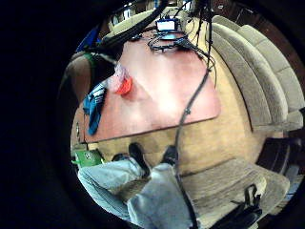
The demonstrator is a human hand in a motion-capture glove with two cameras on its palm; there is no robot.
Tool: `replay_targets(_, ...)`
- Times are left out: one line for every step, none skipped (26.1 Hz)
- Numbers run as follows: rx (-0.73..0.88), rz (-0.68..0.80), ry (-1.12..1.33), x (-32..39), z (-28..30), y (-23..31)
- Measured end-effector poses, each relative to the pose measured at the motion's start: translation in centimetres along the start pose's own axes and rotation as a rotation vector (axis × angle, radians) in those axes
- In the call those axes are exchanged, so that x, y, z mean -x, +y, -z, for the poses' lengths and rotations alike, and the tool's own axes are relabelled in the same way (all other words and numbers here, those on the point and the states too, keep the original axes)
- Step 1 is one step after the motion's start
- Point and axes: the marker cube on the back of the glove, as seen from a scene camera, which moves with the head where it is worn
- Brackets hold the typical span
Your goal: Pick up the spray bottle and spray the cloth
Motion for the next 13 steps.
replay_targets(-0.019,-0.016,-0.018,0.1,-0.5,-0.7)
replay_targets(-0.029,-0.025,-0.037,0.1,-1.0,-1.3)
replay_targets(-0.032,-0.029,-0.058,0.2,-1.5,-1.6)
replay_targets(-0.030,-0.032,-0.077,0.3,-2.0,-1.8)
replay_targets(-0.029,-0.035,-0.095,0.4,-2.5,-2.0)
replay_targets(-0.029,-0.040,-0.110,0.4,-2.9,-2.2)
replay_targets(-0.018,-0.049,-0.127,0.4,-3.3,-2.5)
replay_targets(0.010,-0.066,-0.146,0.4,-3.6,-2.7)
replay_targets(0.052,-0.088,-0.168,0.4,-3.9,-2.8)
replay_targets(0.089,-0.111,-0.191,0.4,-4.1,-2.9)
replay_targets(0.110,-0.130,-0.212,0.4,-4.5,-3.1)
replay_targets(0.114,-0.144,-0.232,0.4,-4.8,-3.3)
replay_targets(0.108,-0.152,-0.250,0.4,-5.2,-3.5)
